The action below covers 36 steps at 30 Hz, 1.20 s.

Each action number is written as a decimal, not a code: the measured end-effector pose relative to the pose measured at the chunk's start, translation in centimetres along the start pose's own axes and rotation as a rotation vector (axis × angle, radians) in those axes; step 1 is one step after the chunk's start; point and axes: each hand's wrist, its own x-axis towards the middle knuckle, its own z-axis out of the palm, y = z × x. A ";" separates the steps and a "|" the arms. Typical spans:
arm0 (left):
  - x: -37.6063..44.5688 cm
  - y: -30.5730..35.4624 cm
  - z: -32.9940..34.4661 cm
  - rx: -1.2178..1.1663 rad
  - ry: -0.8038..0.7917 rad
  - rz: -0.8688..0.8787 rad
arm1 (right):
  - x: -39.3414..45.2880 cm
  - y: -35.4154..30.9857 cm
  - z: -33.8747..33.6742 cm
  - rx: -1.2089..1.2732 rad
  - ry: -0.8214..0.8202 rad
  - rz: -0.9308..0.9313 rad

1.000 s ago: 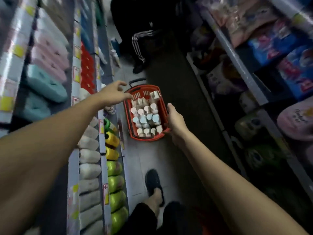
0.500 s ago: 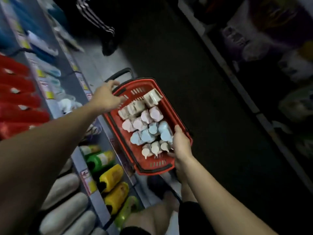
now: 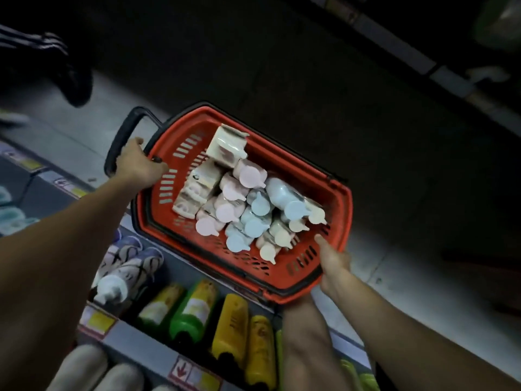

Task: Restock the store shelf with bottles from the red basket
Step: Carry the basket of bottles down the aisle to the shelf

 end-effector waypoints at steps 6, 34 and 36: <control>2.5 -2.7 2.6 -0.064 0.072 0.017 | 3.4 2.7 1.5 0.015 0.234 -0.154; -16.5 15.0 -2.7 -0.184 -0.147 -0.131 | -6.5 -12.9 -23.9 0.149 0.117 -0.246; -17.8 17.4 -3.1 -0.228 -0.168 -0.073 | -8.0 -13.4 -27.0 0.168 0.117 -0.260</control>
